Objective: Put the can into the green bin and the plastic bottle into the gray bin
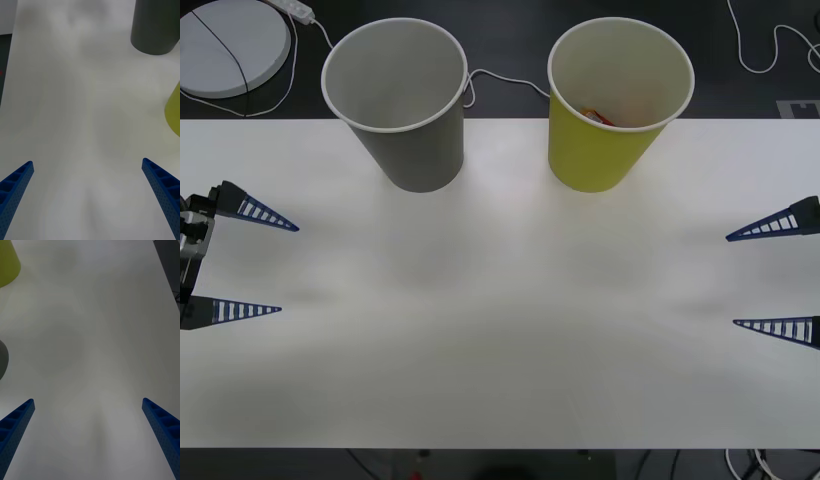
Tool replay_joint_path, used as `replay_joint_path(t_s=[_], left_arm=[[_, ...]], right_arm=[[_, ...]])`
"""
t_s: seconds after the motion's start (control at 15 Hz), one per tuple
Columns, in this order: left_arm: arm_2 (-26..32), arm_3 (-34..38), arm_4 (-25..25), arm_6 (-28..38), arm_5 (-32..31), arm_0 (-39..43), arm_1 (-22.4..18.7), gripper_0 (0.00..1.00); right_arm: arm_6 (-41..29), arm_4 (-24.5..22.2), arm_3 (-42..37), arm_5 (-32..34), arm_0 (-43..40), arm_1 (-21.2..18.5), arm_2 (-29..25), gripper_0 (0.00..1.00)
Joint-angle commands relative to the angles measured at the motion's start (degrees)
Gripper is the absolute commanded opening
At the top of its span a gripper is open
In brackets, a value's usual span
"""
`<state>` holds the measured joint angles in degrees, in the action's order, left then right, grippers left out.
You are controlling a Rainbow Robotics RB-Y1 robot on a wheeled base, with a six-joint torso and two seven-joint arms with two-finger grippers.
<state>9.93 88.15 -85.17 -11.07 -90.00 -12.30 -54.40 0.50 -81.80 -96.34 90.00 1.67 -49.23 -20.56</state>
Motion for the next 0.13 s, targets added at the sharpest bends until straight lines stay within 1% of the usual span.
replay_joint_path(t_s=[0.07, 0.13], left_arm=[[0.0, 0.0, 0.0, 0.0, 0.0, 0.0, 0.0, 1.0], [0.0, 0.0, 0.0, 0.0, 0.0, 0.0, 0.0, 1.0]], right_arm=[[0.0, 0.0, 0.0, 0.0, 0.0, 0.0, 0.0, 1.0], [0.0, 0.0, 0.0, 0.0, 0.0, 0.0, 0.0, 1.0]])
